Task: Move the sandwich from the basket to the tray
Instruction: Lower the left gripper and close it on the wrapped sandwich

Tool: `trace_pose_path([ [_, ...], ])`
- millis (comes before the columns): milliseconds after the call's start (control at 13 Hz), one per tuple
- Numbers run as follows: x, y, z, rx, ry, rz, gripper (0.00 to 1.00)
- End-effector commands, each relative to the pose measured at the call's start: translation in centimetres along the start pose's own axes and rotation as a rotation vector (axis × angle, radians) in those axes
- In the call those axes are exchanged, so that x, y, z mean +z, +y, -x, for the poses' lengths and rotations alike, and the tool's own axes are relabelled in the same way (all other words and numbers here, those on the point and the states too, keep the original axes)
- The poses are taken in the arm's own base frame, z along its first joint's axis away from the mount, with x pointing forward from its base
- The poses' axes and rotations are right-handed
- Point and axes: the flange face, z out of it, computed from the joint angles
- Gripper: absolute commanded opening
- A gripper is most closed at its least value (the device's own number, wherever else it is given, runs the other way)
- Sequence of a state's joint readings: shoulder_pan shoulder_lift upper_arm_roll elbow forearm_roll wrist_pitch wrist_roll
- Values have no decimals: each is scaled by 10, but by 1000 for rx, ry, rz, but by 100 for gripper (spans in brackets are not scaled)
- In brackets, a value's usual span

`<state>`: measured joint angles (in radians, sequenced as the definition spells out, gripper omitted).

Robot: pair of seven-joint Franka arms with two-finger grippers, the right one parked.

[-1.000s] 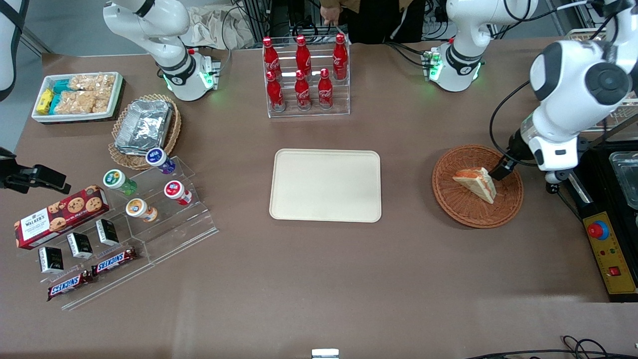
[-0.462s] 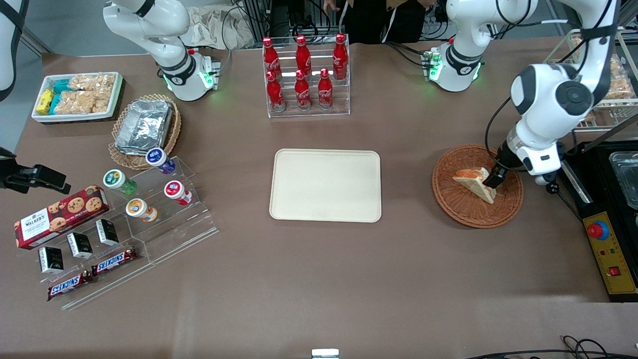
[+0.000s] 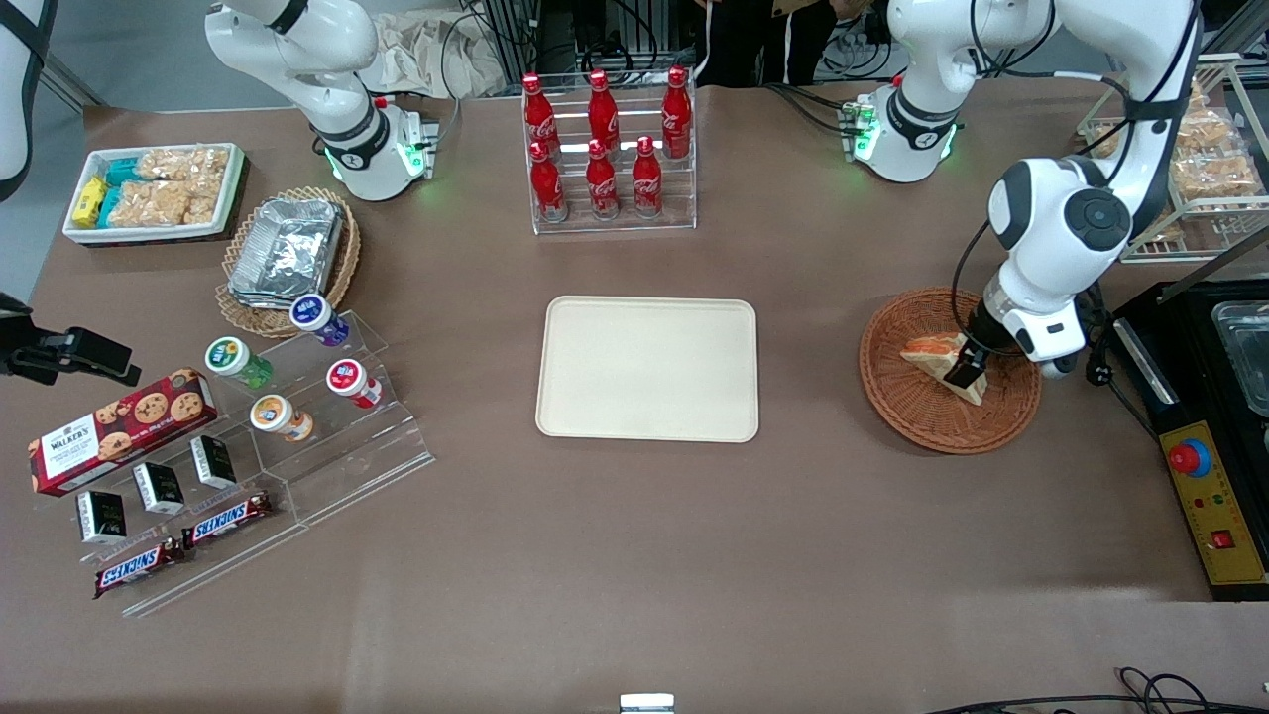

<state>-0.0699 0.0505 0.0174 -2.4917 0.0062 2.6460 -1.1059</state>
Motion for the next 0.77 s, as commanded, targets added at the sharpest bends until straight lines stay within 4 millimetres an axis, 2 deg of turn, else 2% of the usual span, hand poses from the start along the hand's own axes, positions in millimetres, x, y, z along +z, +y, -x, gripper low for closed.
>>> trace_pose_path([
  [0,22,-3,5,-15,6,17,100],
  [154,25,-4,5,-15,6,16,97],
  [231,25,-4,5,-15,6,16,68],
  [308,25,-4,5,-15,6,16,27],
  [385,26,-4,5,-15,5,15,0],
  [692,22,-2,5,-14,7,19,0],
])
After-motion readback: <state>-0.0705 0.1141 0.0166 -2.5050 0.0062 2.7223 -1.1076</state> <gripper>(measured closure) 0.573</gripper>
